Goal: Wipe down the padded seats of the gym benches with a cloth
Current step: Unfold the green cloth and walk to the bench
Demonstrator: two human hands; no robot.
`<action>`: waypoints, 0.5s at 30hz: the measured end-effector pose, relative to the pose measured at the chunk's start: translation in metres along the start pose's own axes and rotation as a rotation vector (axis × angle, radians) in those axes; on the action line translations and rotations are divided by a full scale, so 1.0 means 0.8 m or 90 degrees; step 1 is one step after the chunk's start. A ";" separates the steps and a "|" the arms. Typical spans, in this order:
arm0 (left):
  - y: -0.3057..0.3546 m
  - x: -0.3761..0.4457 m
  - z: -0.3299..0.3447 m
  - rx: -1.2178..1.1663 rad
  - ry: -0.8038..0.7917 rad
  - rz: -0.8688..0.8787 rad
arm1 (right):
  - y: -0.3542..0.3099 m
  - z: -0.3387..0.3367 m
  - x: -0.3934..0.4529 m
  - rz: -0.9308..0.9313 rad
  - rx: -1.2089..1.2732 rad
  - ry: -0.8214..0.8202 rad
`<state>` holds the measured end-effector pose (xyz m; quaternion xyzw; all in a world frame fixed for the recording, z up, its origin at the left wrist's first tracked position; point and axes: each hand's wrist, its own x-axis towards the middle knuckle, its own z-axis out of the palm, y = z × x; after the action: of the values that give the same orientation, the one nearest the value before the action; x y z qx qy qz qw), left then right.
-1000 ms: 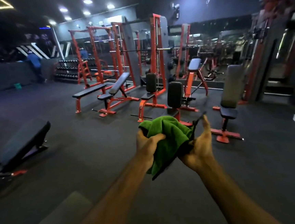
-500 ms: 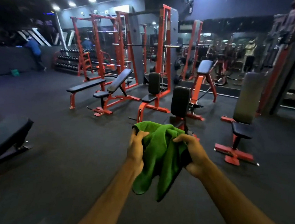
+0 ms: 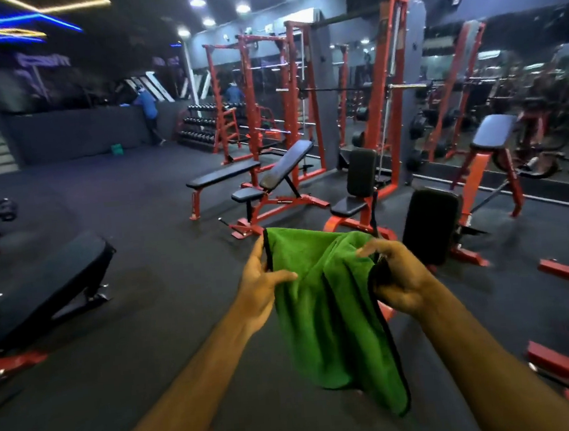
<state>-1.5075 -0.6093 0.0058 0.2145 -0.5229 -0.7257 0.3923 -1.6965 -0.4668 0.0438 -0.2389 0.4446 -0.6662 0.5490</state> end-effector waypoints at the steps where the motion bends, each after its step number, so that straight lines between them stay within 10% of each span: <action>1: -0.003 0.035 -0.005 0.032 0.028 0.016 | -0.009 -0.009 0.043 0.016 -0.019 -0.010; 15: 0.016 0.484 -0.202 0.282 0.338 0.189 | -0.092 0.024 0.600 0.098 -0.043 -0.110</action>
<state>-1.6192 -1.0140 -0.0019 0.3968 -0.5728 -0.4490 0.5594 -1.8552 -0.9260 0.0349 -0.2788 0.4351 -0.5836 0.6264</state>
